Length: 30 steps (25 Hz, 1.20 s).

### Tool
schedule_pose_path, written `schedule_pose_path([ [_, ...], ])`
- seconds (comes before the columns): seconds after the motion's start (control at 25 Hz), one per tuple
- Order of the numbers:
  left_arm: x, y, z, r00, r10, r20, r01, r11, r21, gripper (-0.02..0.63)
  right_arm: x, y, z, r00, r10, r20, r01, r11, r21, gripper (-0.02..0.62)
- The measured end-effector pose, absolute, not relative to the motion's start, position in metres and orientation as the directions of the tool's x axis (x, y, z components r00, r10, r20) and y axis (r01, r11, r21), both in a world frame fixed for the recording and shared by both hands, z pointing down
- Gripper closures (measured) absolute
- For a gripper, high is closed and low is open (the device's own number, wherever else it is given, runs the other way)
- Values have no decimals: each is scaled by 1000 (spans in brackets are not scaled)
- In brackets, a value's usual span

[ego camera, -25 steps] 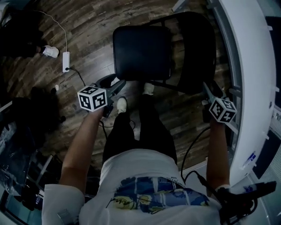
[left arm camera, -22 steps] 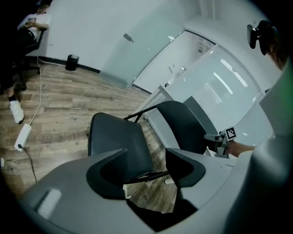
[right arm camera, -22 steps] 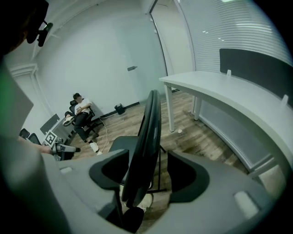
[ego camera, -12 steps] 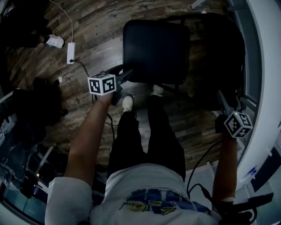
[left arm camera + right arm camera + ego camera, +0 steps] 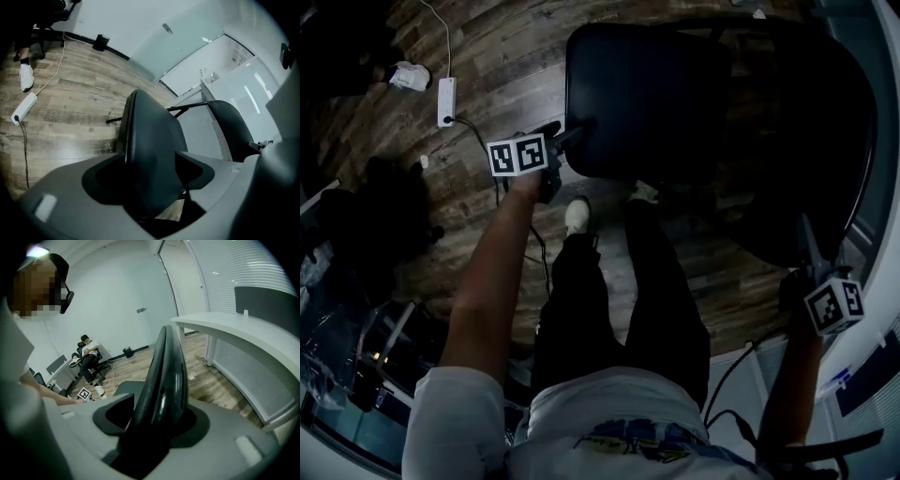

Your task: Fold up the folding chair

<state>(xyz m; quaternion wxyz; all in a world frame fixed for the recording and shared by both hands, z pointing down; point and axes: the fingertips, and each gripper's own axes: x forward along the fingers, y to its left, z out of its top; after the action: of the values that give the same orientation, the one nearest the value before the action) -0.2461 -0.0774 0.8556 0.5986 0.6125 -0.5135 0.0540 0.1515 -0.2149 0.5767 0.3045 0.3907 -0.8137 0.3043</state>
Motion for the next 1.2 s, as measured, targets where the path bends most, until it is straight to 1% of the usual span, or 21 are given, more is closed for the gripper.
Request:
schedule_pose_path([
  [0.16, -252, -85, 877, 480, -561, 674, -677, 252, 692, 236, 147, -215, 576, -511, -444, 736, -819, 511, -260, 422],
  [0.4, -251, -87, 905, 514, -569, 642, -621, 269, 736, 202, 145, -213, 577, -509, -419, 752, -815, 516, -264, 431],
  [0.52, -247, -89, 919, 555, -567, 609, -584, 257, 770, 189, 144, -213, 575, -510, -424, 748, -815, 517, -262, 437],
  [0.84, -223, -103, 930, 701, -563, 438, -424, 165, 890, 189, 144, -215, 574, -497, -452, 741, -828, 503, -248, 449],
  [1.04, -197, -102, 932, 819, -435, 373, -366, 105, 925, 204, 148, -216, 573, -521, -466, 716, -820, 507, -267, 460],
  [1.08, -195, -102, 932, 828, -425, 365, -357, 102, 929, 219, 149, -216, 572, -522, -468, 713, -820, 505, -270, 462],
  [1.2, -195, -99, 931, 832, -422, 359, -351, 100, 931, 233, 148, -217, 573, -523, -475, 708, -824, 494, -277, 471],
])
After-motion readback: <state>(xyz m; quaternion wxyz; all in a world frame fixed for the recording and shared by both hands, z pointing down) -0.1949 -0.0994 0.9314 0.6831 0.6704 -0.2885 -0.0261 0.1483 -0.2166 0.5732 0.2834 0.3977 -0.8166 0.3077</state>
